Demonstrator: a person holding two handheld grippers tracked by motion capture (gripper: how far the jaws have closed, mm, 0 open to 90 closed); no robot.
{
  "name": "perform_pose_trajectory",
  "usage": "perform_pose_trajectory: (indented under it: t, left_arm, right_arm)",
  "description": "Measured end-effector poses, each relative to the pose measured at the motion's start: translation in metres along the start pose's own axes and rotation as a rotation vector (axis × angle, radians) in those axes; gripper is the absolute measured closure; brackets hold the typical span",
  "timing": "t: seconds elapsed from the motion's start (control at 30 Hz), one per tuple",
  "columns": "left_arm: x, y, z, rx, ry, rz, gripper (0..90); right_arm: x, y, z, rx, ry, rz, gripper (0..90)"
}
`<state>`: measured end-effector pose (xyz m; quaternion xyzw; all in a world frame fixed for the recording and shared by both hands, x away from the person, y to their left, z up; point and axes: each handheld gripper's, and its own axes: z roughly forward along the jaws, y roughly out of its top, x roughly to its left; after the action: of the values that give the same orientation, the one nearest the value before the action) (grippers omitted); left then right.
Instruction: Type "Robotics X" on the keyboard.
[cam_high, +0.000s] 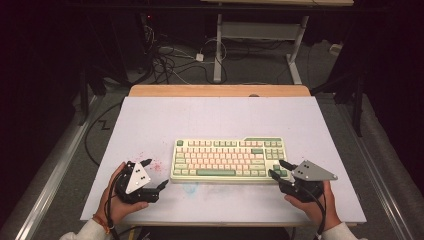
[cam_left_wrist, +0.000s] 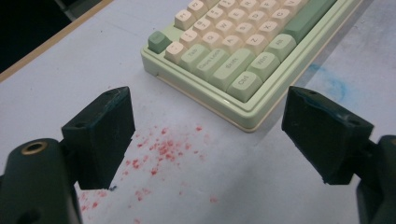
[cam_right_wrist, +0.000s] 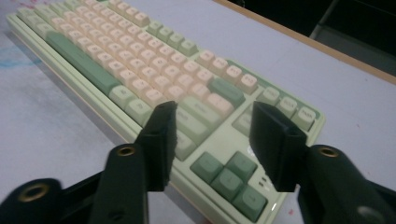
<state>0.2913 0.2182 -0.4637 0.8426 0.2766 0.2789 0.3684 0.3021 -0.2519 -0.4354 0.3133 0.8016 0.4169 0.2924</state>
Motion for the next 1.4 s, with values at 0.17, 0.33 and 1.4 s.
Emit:
perform_pose_trajectory:
  t: [0.17,0.33,1.4]
  left_arm:
    - [0.001,0.0,0.001,0.005,0.0,0.0,16.3]
    - [0.0,0.0,0.003,0.015,-0.007,0.001,16.2]
    - [-0.003,-0.001,0.007,0.032,-0.038,0.0,16.4]
  right_arm:
    - [-0.003,0.018,0.01,0.04,0.07,-0.031,81.1]
    - [0.0,0.033,0.021,0.049,0.099,-0.063,90.0]
    - [0.022,0.079,0.114,0.157,0.201,-0.125,90.0]
